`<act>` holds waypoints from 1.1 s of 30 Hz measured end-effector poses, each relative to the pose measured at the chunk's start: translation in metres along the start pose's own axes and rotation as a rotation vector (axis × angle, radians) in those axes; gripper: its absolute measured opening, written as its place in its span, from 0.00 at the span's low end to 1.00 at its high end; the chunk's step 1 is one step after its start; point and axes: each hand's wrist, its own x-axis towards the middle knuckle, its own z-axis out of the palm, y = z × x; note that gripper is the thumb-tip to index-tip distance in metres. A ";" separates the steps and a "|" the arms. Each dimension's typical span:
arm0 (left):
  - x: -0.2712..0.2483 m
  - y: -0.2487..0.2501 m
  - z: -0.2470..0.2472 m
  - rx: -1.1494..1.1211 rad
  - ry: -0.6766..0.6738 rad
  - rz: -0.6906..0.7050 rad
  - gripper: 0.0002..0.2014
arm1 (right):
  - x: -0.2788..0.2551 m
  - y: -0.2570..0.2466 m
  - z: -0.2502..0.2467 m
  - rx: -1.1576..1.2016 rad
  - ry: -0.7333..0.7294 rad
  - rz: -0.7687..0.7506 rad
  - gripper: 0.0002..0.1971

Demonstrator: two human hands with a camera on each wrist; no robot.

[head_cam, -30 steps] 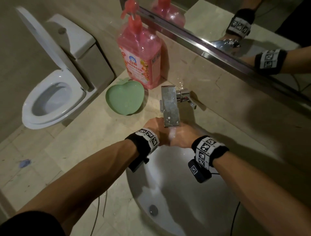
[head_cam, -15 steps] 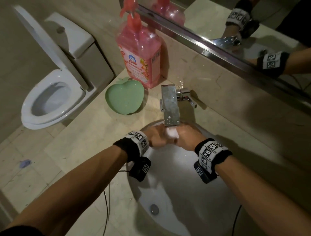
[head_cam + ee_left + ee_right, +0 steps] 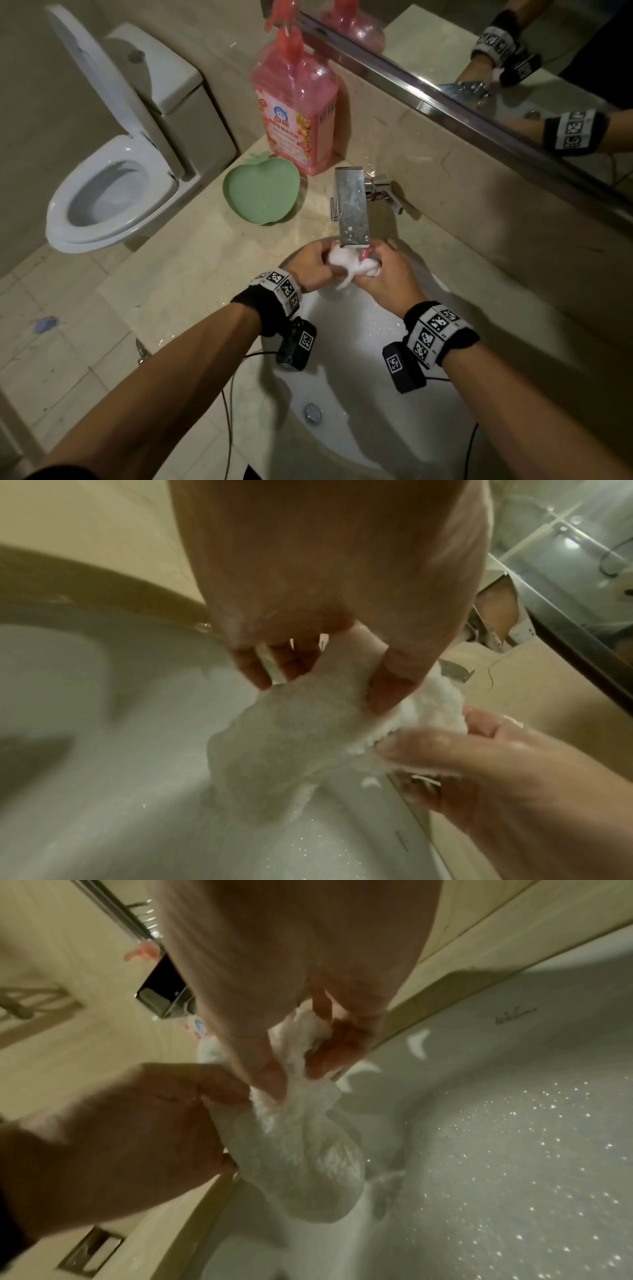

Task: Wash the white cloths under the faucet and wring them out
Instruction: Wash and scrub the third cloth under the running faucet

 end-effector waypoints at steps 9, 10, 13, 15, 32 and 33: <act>0.005 0.008 -0.003 0.036 0.107 0.095 0.14 | 0.002 0.005 -0.012 0.541 -0.082 0.246 0.14; 0.004 0.010 -0.002 0.033 0.114 0.122 0.13 | 0.002 0.005 -0.011 0.547 -0.123 0.236 0.17; 0.002 0.015 -0.004 0.127 0.097 0.252 0.12 | 0.003 0.009 -0.005 0.411 -0.143 0.181 0.23; 0.003 0.015 -0.010 0.306 0.086 0.193 0.17 | 0.005 0.011 -0.003 0.315 -0.104 0.144 0.22; 0.003 0.014 -0.019 -0.112 -0.306 -0.220 0.25 | 0.014 -0.001 -0.036 0.250 -0.166 0.019 0.25; 0.009 0.017 -0.013 0.014 -0.282 -0.167 0.32 | 0.017 0.001 -0.039 0.235 -0.174 0.037 0.25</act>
